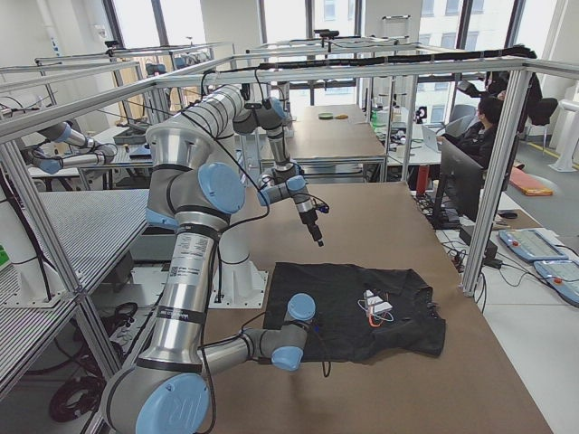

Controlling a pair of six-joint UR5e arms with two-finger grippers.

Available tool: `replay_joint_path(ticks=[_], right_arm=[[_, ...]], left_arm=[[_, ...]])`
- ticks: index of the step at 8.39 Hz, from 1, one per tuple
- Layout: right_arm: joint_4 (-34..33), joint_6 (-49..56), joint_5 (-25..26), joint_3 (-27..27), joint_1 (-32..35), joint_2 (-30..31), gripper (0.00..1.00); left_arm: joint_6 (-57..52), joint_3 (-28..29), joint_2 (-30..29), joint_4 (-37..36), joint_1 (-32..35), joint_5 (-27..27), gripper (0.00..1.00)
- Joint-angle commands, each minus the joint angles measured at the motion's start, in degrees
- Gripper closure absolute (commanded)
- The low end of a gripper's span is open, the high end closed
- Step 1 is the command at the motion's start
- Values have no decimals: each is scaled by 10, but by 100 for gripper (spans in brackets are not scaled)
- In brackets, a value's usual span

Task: Fold clothes
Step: 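Move both grippers down toward the shirt's hem corners nearest the robot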

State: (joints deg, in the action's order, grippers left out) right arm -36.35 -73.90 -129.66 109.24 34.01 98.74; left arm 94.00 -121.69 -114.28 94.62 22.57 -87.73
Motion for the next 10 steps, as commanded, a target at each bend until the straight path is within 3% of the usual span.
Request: replay_joint_path(ticks=[1, 10], right_arm=[[85, -28, -2, -27, -33, 37, 6], [81, -79, 13, -68, -88, 6, 6]], left_arm=[[0, -8, 10, -1, -2, 2, 0], [0, -2, 22, 2, -3, 2, 0]])
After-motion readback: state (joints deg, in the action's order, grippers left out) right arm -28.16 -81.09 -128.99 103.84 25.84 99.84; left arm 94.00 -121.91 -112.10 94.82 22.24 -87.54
